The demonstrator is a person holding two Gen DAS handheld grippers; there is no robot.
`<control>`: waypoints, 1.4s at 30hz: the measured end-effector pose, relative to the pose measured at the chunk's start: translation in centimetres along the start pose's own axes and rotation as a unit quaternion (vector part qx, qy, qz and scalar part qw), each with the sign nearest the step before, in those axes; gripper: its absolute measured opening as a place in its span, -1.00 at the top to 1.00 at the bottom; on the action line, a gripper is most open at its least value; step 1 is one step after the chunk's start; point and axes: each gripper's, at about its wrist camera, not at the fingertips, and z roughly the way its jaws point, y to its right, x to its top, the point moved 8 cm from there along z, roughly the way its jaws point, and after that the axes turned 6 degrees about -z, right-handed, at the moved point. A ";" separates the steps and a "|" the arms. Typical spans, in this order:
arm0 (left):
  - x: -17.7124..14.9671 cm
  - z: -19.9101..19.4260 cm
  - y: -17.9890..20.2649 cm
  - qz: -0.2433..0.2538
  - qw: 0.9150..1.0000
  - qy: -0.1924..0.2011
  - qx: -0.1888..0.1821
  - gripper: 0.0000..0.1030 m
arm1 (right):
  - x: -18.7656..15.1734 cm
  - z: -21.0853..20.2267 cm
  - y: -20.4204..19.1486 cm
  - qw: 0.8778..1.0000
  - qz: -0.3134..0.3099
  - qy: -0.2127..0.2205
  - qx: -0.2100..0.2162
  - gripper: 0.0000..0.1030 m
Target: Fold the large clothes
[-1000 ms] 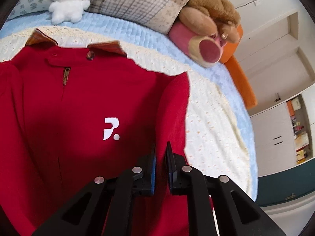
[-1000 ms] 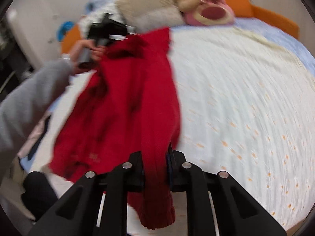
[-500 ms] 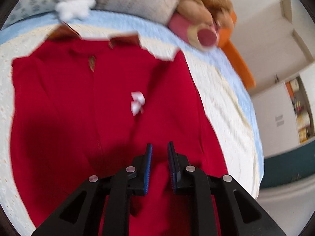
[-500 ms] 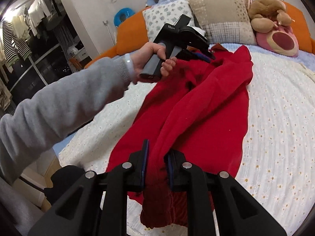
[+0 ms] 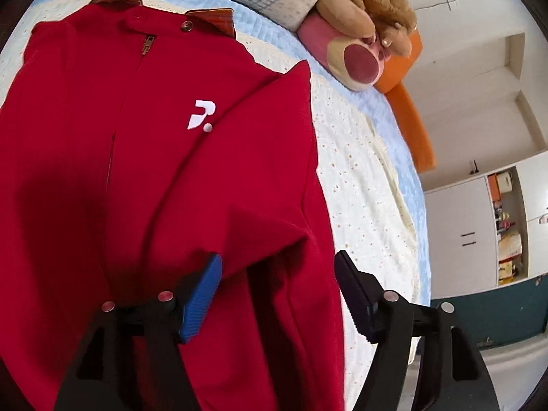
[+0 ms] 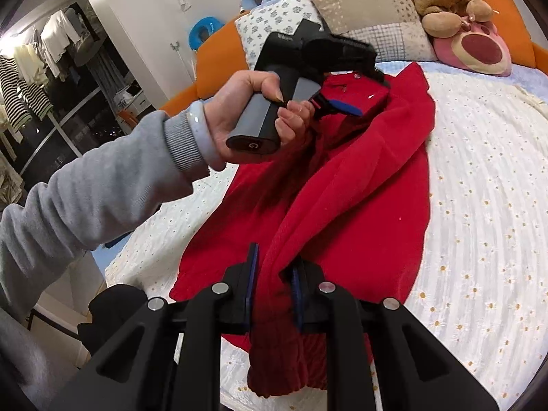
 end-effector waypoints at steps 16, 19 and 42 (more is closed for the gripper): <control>3.1 5.4 2.7 0.014 0.999 0.015 0.046 0.79 | -1.2 -0.6 1.2 1.000 0.016 0.009 0.012 0.63; 3.8 3.7 4.1 0.018 1.000 0.020 0.009 0.79 | -1.4 -1.1 1.4 1.000 0.022 0.009 0.011 0.63; 4.8 -1.8 -14.0 -0.063 0.993 0.095 -0.010 0.79 | -5.3 9.7 -5.9 0.969 -0.164 -0.142 -0.121 0.47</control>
